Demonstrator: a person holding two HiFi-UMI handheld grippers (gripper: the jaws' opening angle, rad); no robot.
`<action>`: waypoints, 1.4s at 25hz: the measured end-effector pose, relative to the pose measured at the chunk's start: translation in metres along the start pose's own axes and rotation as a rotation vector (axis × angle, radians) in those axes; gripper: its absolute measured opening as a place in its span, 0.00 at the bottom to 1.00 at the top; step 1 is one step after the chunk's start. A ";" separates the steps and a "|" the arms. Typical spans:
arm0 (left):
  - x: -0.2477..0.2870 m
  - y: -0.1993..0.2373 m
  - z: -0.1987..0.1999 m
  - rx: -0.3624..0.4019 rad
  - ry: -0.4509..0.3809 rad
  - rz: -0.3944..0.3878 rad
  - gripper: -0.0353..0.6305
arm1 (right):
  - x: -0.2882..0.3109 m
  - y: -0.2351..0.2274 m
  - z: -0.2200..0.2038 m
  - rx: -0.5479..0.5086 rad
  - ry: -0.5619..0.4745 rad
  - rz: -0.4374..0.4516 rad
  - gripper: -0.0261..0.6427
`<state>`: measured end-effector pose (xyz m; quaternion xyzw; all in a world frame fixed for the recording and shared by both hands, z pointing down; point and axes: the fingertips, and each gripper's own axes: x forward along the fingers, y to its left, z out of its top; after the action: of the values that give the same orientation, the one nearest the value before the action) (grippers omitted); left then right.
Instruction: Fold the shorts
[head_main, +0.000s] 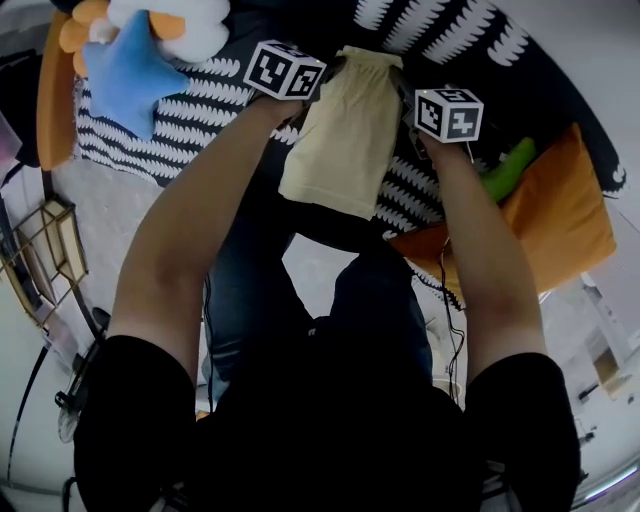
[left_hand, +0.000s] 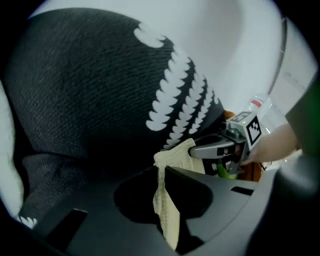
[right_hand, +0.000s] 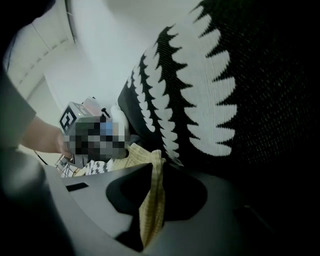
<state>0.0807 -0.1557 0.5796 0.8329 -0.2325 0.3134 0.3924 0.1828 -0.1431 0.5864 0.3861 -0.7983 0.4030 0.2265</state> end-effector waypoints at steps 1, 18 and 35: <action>-0.006 -0.004 0.000 0.028 -0.001 0.001 0.14 | -0.004 0.003 -0.001 -0.018 0.005 0.006 0.14; -0.069 -0.053 -0.037 0.197 -0.063 -0.014 0.14 | -0.044 0.064 -0.025 -0.301 0.107 0.112 0.14; -0.095 -0.084 -0.109 0.311 -0.025 -0.032 0.14 | -0.063 0.115 -0.086 -0.533 0.245 0.244 0.13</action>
<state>0.0313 -0.0058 0.5243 0.8910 -0.1728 0.3288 0.2609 0.1328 -0.0015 0.5392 0.1633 -0.8830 0.2471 0.3642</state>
